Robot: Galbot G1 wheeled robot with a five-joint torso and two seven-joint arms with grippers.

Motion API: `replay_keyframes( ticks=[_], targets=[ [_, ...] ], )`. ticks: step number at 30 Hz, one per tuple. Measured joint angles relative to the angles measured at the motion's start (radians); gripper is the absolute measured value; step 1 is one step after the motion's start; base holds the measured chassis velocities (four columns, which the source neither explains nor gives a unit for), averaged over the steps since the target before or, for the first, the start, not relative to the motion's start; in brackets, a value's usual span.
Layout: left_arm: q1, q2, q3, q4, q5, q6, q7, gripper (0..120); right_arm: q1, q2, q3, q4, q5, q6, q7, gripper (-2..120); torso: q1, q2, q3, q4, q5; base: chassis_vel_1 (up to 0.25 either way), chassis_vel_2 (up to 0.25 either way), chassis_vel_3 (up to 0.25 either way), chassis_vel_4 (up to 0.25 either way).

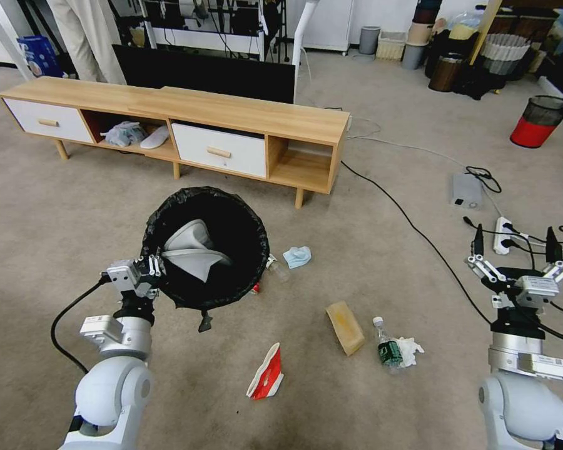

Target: Pick up the trash bin and place the garbage on the floor into it.

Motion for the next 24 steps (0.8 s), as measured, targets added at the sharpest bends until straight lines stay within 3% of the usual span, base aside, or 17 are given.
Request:
replay_keyframes(
  ticks=[24],
  targets=[
    [0.0,0.0,-0.003,-0.002,-0.004,-0.005,0.002,4,0.004,0.003,-0.002,-0.003,0.001,0.0,-0.002,100,0.0,0.0,0.0,0.0,-0.0001,0.014,0.016,0.017,0.014]
  ],
)
